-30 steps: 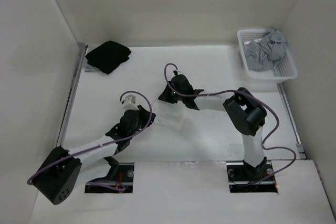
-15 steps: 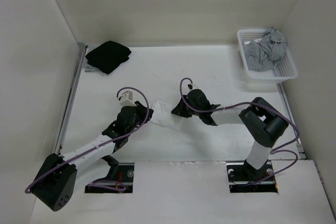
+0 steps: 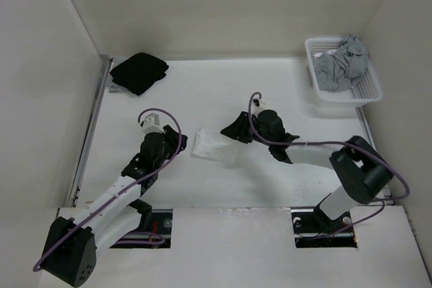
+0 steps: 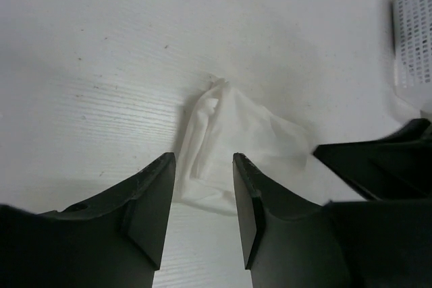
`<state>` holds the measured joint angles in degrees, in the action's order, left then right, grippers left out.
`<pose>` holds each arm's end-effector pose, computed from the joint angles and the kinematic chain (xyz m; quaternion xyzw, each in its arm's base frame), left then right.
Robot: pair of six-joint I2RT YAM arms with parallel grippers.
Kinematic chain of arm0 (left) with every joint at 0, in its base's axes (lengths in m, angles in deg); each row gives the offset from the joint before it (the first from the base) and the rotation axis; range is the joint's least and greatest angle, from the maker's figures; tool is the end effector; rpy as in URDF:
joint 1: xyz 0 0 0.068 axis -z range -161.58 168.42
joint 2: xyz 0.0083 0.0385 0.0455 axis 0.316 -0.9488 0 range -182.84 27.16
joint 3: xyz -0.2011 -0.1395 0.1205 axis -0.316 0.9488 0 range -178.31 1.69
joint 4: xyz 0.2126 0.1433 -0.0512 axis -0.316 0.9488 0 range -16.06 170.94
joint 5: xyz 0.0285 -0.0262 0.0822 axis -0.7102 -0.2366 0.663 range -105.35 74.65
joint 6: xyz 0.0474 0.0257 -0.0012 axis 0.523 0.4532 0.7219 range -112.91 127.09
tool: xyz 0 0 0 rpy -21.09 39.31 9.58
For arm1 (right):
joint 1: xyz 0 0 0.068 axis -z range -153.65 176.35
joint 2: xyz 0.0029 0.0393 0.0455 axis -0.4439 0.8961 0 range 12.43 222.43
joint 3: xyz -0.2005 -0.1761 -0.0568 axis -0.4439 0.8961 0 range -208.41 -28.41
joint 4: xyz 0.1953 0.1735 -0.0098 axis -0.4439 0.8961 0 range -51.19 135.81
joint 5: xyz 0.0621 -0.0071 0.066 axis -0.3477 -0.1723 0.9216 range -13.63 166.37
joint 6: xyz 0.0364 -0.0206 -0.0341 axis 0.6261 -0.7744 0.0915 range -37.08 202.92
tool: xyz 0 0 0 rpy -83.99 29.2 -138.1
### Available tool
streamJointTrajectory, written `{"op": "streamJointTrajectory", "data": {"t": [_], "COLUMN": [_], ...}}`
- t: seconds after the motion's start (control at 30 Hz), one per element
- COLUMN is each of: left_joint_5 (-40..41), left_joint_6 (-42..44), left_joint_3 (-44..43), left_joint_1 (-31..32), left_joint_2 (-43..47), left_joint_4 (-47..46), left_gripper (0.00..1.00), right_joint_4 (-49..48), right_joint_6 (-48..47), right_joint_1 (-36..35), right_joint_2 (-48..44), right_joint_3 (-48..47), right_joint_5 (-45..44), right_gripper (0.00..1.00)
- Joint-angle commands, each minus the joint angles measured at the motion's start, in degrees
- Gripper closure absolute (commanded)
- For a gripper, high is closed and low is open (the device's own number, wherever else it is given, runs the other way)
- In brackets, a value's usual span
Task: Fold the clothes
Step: Fold the tank top
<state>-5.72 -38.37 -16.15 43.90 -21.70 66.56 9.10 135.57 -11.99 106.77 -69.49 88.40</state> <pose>0.1715 -0.0751 0.1937 -0.1899 0.8134 -0.2592 0.4849 0.2577 0.2133 0.1728 0.0466 0.8325 0.4502 0.3194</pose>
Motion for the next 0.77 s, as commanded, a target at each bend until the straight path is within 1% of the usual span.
{"op": "streamJointTrajectory", "data": {"t": [0.0,0.13,0.2,0.23,0.27,0.3,0.33,0.37,0.4,0.47,0.53,0.6,0.67,0.7,0.73], "left_joint_5": [0.0,0.0,0.1,0.1,0.1,0.1,-0.1,-0.5,-0.6,-0.8,-0.5,-0.3,-0.2,-0.2,-0.1], "left_joint_6": [2.0,2.1,2.6,2.7,2.7,2.7,2.7,2.7,2.7,2.7,2.7,3.0,3.5,3.9,4.1], "left_joint_3": [-2.6,-2.8,-3.1,-3.3,-3.4,-3.4,-3.4,-3.4,-3.5,-3.9,-4.4,-4.8,-4.7,-4.7,-4.7], "left_joint_1": [-1.3,-1.3,-1.9,-2.5,-3.2,-4.1,-4.9,-5.8,-6.4,-6.9,-6.5,-6.2,-6.0,-5.8,-5.5], "left_joint_2": [1.0,0.5,0.1,-0.2,-0.4,-0.6,-1.0,-1.4,-1.9,-2.9,-4.0,-5.3,-6.6,-7.3,-8.0], "left_joint_4": [3.5,5.4,6.1,7.0,7.5,7.8,7.9,7.9,7.9,7.5,7.1,6.6,5.5,4.9,4.6], "left_gripper": [0.61,0.58,0.57,0.57,0.57,0.57,0.57,0.57,0.57,0.57,0.57,0.57,0.59,0.59,0.56], "right_joint_4": [-4.4,-1.6,-0.3,0.5,1.3,2.2,3.3,4.5,5.0,5.0,4.6,3.6,2.6,2.7,2.7], "right_joint_6": [-1.6,-5.7,-7.3,-8.2,-9.2,-9.7,-9.7,-9.5,-9.7,-10.7,-11.7,-11.4,-11.2,-11.2,-11.2], "right_joint_1": [0.2,3.1,5.0,6.0,7.0,7.8,8.7,9.5,9.7,10.0,10.5,11.1,11.7,12.2,12.4], "right_joint_2": [-10.1,-21.2,-26.5,-29.3,-31.7,-33.8,-35.6,-37.0,-37.9,-38.4,-38.4,-38.4,-38.2,-38.0,-38.0], "right_joint_3": [2.8,8.9,11.7,13.4,14.7,15.9,17.0,17.6,18.1,19.1,20.3,21.6,22.2,22.2,22.3], "right_joint_5": [0.6,-1.7,-4.0,-5.4,-6.8,-8.2,-9.6,-10.9,-11.8,-13.4,-15.8,-17.6,-17.7,-17.4,-17.2], "right_gripper": [0.55,0.52,0.56,0.64,0.75,0.88,0.97,0.99,0.99,0.94,0.78,0.6,0.51,0.48,0.47]}}
